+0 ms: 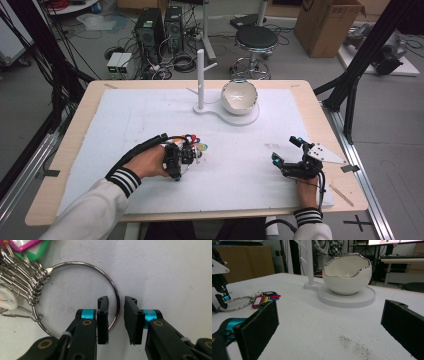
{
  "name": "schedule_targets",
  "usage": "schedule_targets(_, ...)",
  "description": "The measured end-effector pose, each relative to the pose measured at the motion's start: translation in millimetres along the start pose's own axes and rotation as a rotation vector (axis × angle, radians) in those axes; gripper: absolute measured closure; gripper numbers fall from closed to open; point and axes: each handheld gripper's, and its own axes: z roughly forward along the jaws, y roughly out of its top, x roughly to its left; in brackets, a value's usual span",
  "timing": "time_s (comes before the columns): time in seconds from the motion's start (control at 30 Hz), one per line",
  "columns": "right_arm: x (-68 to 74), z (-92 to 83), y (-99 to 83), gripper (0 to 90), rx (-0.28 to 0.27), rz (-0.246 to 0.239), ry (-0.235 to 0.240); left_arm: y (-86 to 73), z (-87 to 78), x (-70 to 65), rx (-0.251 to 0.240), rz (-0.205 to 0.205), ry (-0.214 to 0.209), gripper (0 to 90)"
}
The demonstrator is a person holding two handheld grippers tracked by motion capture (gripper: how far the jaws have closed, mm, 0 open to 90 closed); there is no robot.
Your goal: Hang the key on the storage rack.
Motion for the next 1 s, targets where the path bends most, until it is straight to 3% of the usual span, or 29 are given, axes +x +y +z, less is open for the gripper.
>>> schedule_targets(0.57,0.0,0.0,0.0,0.9,-0.001,0.004,0.001,2.6,1.3,-2.6,0.024,0.018,0.007,84.0)
schedule_targets(0.87,-0.4,-0.2,0.0,0.9,-0.001,0.005,-0.001,2.6,2.1,-3.3,0.02,0.013,0.012,84.6)
schedule_targets(1.0,-0.4,-0.2,0.0,0.9,-0.003,0.007,0.0,2.5,2.3,-4.4,0.017,0.032,0.022,84.9)
